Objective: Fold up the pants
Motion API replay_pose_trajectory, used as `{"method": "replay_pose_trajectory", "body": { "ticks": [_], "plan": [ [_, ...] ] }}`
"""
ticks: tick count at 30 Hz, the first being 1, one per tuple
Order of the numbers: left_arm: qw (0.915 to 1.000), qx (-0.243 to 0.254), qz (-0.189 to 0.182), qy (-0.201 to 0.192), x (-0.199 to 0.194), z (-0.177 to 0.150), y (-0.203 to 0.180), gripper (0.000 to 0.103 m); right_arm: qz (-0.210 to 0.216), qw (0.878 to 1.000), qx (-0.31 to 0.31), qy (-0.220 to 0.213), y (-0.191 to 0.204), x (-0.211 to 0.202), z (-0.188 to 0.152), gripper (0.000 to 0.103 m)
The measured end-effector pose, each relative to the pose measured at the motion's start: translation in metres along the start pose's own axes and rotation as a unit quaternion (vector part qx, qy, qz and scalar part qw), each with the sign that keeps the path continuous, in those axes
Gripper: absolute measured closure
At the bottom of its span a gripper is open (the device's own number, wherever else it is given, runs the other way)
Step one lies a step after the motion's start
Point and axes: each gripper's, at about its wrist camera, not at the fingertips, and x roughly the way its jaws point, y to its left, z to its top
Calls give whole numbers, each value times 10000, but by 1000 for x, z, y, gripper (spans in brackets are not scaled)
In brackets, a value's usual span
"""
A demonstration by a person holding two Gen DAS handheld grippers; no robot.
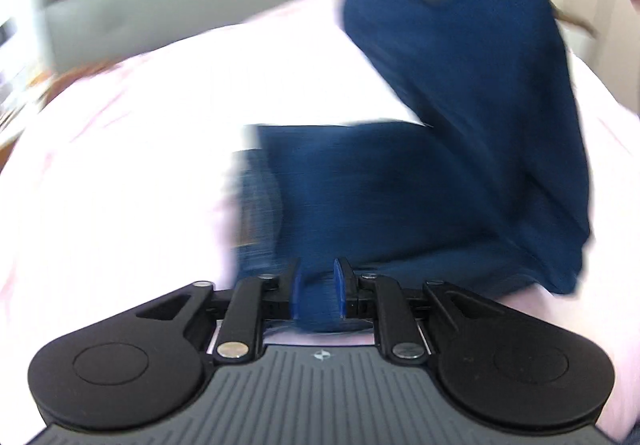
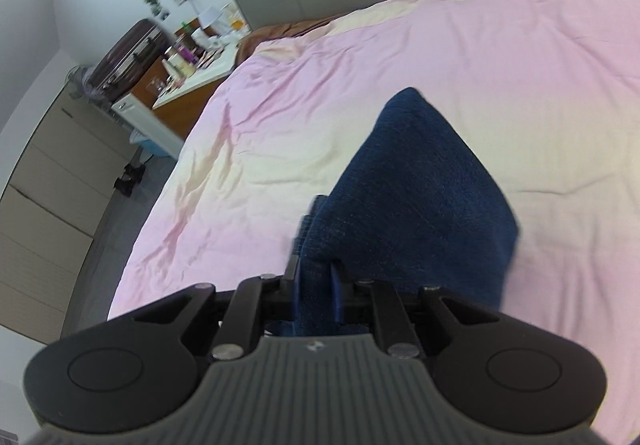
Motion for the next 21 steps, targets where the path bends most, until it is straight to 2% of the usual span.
{"method": "replay_pose_trajectory", "body": {
  "ticks": [2,5,12,13,16,18,21],
  "plan": [
    [9983,-564,51,-100,-5,-2,32,84,17,9999,-59,101,18,28,1,93],
    [9949,-980,162,-166,-9,-9,58,84,4,9996,-10,291,40,76,2,93],
    [9917,-1271,212,1,4,-8,84,82,-63,9972,96,744,56,175,-13,96],
    [9916,-1277,197,22,5,-5,85,82,-79,9967,87,798,58,185,-15,103],
    [9913,-1310,157,25,5,-9,86,81,289,9945,245,971,59,217,-21,103],
    [9902,-1388,130,-28,7,-12,88,79,5,9953,-20,964,71,228,-25,103],
    [9843,-1747,-126,-235,1,-10,91,63,34,9961,-293,835,78,220,-27,103]
  ]
}}
